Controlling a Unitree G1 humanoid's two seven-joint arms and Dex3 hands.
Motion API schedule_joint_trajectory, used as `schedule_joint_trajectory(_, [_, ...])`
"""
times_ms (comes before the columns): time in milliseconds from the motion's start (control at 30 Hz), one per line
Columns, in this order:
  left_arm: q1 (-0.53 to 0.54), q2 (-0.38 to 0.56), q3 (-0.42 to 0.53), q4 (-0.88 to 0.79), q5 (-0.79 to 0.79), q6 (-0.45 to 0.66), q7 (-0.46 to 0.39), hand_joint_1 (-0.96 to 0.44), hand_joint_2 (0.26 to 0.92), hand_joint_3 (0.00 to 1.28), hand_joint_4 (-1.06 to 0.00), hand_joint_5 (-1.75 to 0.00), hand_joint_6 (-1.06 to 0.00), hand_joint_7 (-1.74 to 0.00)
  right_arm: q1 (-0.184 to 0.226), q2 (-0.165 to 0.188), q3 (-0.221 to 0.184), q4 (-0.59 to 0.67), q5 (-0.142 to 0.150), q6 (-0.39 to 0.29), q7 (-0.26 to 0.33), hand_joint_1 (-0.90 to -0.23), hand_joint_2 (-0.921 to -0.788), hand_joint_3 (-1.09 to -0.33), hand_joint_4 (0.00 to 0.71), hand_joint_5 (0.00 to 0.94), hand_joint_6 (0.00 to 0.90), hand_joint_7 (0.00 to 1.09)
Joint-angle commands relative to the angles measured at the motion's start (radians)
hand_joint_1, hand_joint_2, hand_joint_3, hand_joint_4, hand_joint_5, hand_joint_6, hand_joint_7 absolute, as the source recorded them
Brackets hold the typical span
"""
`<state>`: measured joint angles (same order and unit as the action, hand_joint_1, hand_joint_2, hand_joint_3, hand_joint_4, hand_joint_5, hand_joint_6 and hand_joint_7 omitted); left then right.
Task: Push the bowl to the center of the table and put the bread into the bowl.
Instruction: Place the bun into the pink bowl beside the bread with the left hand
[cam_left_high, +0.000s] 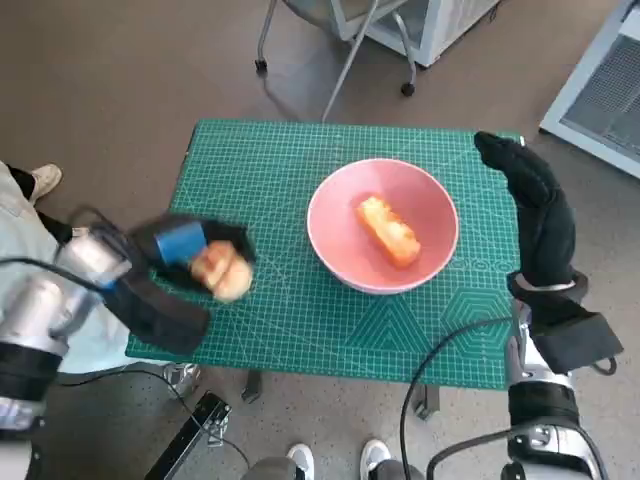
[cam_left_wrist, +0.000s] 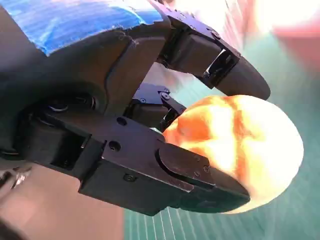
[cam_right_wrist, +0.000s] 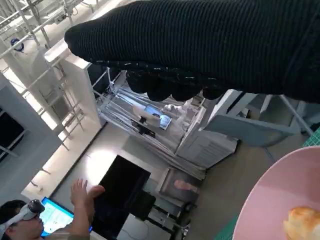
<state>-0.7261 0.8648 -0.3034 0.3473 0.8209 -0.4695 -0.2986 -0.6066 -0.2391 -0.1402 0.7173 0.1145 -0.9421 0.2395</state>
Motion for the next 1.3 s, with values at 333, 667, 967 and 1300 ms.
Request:
schedule_joint_trajectory(333, [-0.228, -0.111, 0.032, 0.005, -0.040, -0.015, 0.100, 0.00, 0.920, 0.08, -0.61, -1.11, -0.68, -1.24, -0.002, -0.015, -0.007, 0.032, 0.005, 0.008, 0.013, -0.553, -0.921, -0.726, 0.344, 0.002, 0.040, 0.82])
schedule_joint_trajectory(667, [-0.353, -0.249, -0.047, 0.046, 0.002, -0.009, 0.109, 0.00, 0.920, 0.06, -0.62, -1.11, -0.71, -1.19, -0.002, -0.016, -0.009, 0.041, 0.004, -0.005, 0.014, -0.562, -0.921, -0.720, 0.346, 0.003, 0.049, 0.81])
schedule_joint_trajectory(967, [-0.466, -0.368, -0.146, 0.283, 0.041, -0.114, 0.229, 0.00, 0.920, 0.07, -0.60, -1.18, -0.70, -1.16, 0.002, -0.021, -0.013, 0.045, -0.001, -0.014, 0.010, -0.562, -0.921, -0.719, 0.347, 0.003, 0.053, 0.80])
schedule_joint_trajectory(1300, [-0.540, -0.450, -0.271, 0.518, 0.122, -0.141, 0.296, 0.00, 0.921, 0.19, -0.43, -1.30, -0.62, -1.28, 0.015, -0.026, -0.017, 0.031, 0.001, -0.020, 0.007, -0.554, -0.921, -0.718, 0.334, 0.000, 0.059, 0.78])
